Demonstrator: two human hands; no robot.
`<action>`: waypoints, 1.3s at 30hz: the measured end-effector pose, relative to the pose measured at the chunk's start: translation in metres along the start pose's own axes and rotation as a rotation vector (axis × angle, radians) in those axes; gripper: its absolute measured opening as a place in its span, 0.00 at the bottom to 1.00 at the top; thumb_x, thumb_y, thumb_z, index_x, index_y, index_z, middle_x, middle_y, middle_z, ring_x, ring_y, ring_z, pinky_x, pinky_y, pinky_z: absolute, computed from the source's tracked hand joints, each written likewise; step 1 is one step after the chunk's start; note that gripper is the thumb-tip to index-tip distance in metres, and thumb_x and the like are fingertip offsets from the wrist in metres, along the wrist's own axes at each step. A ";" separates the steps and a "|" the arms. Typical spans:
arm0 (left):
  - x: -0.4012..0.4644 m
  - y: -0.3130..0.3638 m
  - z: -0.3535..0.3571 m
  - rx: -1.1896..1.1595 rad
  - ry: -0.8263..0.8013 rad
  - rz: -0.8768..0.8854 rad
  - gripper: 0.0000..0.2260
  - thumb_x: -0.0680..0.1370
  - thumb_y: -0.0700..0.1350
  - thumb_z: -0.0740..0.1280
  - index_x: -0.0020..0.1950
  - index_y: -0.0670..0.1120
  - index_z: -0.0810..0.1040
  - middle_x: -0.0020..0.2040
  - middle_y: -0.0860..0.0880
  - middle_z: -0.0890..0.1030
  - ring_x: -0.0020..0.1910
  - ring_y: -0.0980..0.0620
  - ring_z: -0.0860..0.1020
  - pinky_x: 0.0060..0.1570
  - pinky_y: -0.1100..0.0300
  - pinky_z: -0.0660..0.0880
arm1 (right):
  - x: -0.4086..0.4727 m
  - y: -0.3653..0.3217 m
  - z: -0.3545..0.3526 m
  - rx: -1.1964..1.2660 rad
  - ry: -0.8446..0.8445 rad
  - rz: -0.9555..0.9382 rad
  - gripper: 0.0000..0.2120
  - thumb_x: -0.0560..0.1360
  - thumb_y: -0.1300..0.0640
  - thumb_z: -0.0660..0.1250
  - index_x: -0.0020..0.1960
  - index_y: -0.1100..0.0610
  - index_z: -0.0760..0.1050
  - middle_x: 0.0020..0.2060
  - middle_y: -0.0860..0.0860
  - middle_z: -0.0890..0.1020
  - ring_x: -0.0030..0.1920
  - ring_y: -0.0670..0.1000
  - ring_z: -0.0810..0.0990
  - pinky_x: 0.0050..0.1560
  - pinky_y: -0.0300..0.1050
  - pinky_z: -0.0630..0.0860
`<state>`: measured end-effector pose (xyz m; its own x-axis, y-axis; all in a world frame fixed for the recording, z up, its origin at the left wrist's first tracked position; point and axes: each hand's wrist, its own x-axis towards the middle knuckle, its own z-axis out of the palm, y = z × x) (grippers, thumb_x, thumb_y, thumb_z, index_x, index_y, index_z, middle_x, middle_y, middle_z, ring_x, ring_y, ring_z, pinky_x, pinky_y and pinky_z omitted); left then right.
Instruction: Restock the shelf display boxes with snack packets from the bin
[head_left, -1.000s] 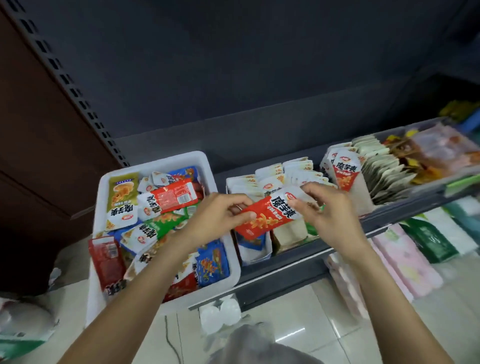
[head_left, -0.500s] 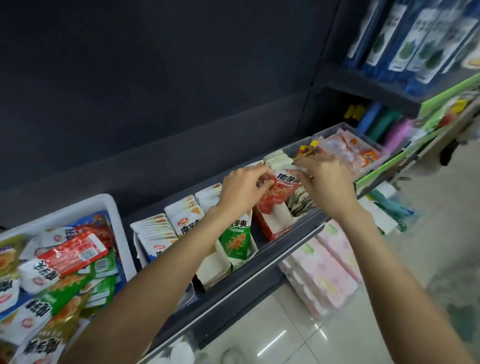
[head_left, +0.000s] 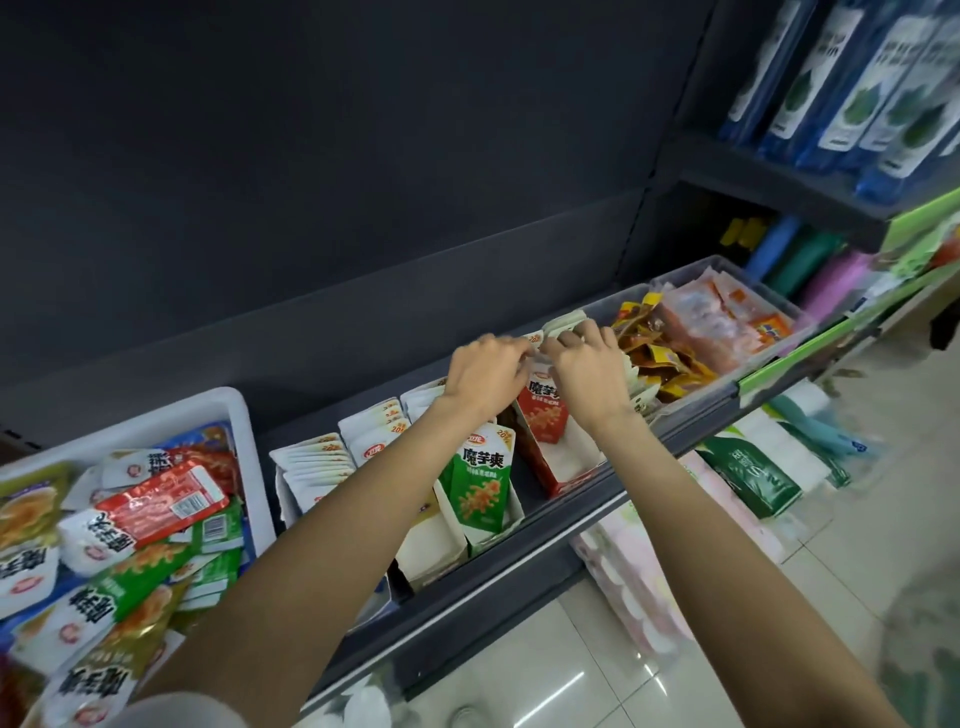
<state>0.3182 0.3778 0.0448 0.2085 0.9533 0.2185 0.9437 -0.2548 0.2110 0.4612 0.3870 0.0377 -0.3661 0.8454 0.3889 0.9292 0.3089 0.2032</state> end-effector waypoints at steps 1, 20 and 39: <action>-0.003 -0.001 -0.004 -0.004 0.015 -0.003 0.13 0.80 0.49 0.60 0.62 0.52 0.75 0.58 0.51 0.80 0.57 0.49 0.75 0.46 0.55 0.73 | -0.004 -0.001 -0.001 0.046 0.063 0.023 0.11 0.63 0.63 0.76 0.46 0.56 0.83 0.38 0.53 0.84 0.45 0.58 0.79 0.45 0.48 0.74; -0.331 -0.166 -0.067 -0.078 0.134 -0.550 0.10 0.73 0.48 0.66 0.53 0.48 0.80 0.48 0.49 0.82 0.48 0.46 0.79 0.43 0.53 0.78 | -0.098 -0.239 -0.092 0.761 -0.258 -0.590 0.08 0.76 0.57 0.63 0.51 0.55 0.79 0.44 0.52 0.82 0.47 0.55 0.79 0.44 0.51 0.77; -0.355 -0.214 -0.068 -0.414 0.181 -1.015 0.21 0.80 0.54 0.60 0.70 0.45 0.69 0.64 0.45 0.77 0.62 0.48 0.75 0.58 0.55 0.71 | -0.019 -0.389 -0.047 0.451 -0.105 -0.499 0.13 0.72 0.64 0.68 0.55 0.58 0.78 0.52 0.56 0.81 0.55 0.58 0.76 0.58 0.51 0.72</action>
<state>0.0251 0.0825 -0.0133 -0.6847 0.7209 -0.1074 0.4895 0.5641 0.6650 0.1042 0.2304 -0.0062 -0.7709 0.5852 0.2516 0.5890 0.8052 -0.0680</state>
